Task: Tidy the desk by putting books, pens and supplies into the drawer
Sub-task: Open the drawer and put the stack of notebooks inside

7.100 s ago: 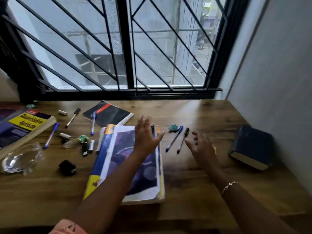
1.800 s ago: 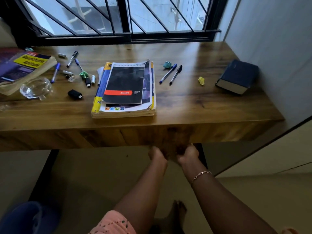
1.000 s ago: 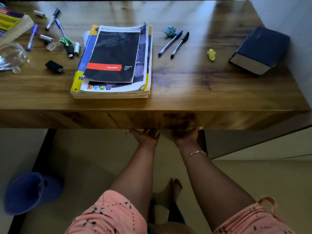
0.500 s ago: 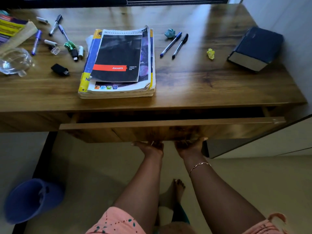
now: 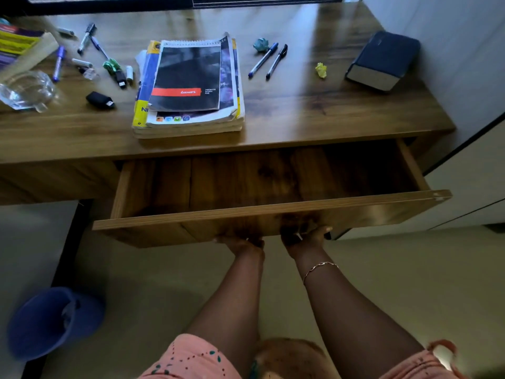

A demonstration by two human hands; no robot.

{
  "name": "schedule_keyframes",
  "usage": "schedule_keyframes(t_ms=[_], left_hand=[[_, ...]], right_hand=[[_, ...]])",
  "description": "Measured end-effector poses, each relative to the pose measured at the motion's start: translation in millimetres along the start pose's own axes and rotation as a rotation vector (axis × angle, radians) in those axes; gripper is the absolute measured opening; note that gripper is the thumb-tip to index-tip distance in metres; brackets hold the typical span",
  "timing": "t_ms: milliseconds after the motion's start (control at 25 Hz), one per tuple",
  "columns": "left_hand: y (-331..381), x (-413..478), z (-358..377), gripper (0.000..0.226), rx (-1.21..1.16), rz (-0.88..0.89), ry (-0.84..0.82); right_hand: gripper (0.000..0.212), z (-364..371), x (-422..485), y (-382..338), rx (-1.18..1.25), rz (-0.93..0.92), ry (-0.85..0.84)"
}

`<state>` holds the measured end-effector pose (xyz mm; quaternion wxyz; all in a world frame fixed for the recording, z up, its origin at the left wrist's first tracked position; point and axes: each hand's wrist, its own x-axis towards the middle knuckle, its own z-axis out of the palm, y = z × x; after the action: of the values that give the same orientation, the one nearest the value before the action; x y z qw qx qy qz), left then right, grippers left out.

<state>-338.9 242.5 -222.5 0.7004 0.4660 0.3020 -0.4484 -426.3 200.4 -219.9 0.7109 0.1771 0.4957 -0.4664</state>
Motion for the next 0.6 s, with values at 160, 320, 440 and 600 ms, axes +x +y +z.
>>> schedule_keyframes(t_ms=[160,320,440,600], left_hand=[[-11.2,-9.5,-22.5,0.081,0.052,0.035,0.007],[-22.5,-21.8,-47.5,0.083,0.072,0.047,0.022],[-30.1,-33.1,-68.8,0.082,0.066,0.054,0.014],[-38.1,-47.6,-93.1,0.081,0.071,0.059,0.043]], right_hand=[[0.075,-23.6,-12.0,1.7,0.028,0.005,0.016],[0.073,-43.2,-33.1,0.6,0.034,-0.005,0.048],[0.065,-60.9,-50.2,0.7,0.024,0.002,0.068],[0.069,-88.5,-56.4,5.0,0.032,-0.033,0.074]])
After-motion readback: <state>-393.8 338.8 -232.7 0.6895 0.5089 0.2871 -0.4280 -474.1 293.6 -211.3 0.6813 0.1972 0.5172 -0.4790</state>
